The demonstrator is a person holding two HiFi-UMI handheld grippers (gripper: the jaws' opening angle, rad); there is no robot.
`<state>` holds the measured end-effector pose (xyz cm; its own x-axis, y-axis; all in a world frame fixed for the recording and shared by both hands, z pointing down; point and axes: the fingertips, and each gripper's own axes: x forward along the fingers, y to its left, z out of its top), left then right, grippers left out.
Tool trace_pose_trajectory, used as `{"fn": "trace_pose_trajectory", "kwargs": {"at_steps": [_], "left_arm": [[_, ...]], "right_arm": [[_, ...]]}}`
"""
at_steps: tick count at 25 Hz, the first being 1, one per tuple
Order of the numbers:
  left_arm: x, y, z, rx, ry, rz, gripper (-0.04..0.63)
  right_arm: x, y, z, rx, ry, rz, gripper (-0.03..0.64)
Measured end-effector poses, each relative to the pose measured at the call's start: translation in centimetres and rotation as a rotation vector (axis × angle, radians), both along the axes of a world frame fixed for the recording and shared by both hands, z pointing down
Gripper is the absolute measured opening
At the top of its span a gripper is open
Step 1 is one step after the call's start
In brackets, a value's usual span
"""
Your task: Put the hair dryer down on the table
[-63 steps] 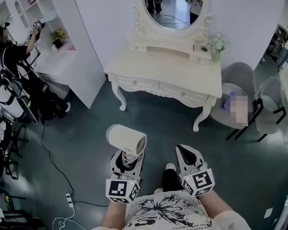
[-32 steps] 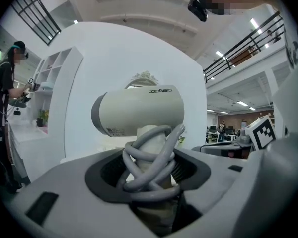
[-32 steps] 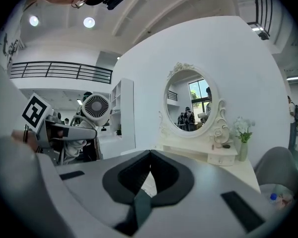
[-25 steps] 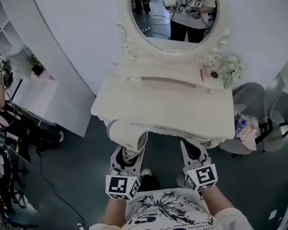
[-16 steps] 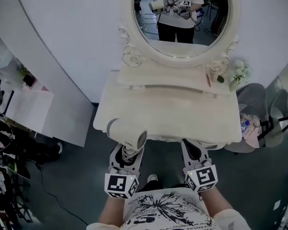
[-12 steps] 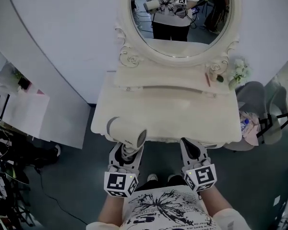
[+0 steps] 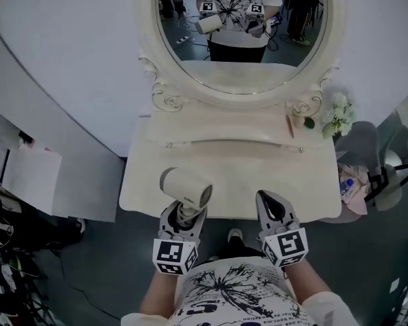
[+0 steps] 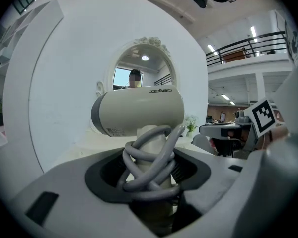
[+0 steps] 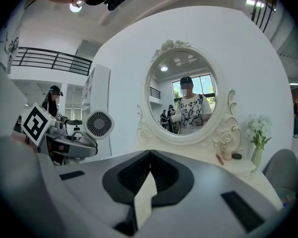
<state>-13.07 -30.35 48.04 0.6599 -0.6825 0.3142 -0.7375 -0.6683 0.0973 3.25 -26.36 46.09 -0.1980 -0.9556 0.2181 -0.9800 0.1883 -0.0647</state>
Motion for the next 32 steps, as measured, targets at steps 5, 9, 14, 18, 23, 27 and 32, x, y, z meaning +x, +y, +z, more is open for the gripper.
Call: {"fn": "trace_pose_trajectory", "kwargs": {"at_steps": [5,9,14,18,23,27,32], "left_arm": [[3.7,-3.4,4.9,-0.07,-0.084,0.048,0.245],[6.4,-5.5,9.9,-0.142,-0.173,0.095,0.245],[8.8,-7.5,15.3,-0.233,-0.259,0.138,0.245],[10.1,-8.6,18.7,-0.292,-0.328,0.173,0.245],[10.6,-9.5,21.2,-0.353,-0.386,0.187,0.245],[10.7,-10.3,22.4,-0.38,-0.415,0.179,0.245],[10.8,-10.5,22.6,-0.39,-0.419,0.16,0.245]], "right_arm": [[3.2,-3.7,1.4,-0.009,0.004,-0.005,0.017],[5.6,-5.4,3.4,-0.046,-0.009,0.009,0.017],[7.8,-6.4,5.8,-0.102,-0.022,0.019,0.017],[9.3,-7.2,7.1,-0.132,-0.04,0.034,0.017],[10.3,-7.9,7.9,-0.151,-0.05,0.045,0.017],[11.0,-8.5,8.4,-0.164,-0.056,0.058,0.017],[11.7,-9.0,8.7,-0.168,-0.067,0.078,0.017]]}}
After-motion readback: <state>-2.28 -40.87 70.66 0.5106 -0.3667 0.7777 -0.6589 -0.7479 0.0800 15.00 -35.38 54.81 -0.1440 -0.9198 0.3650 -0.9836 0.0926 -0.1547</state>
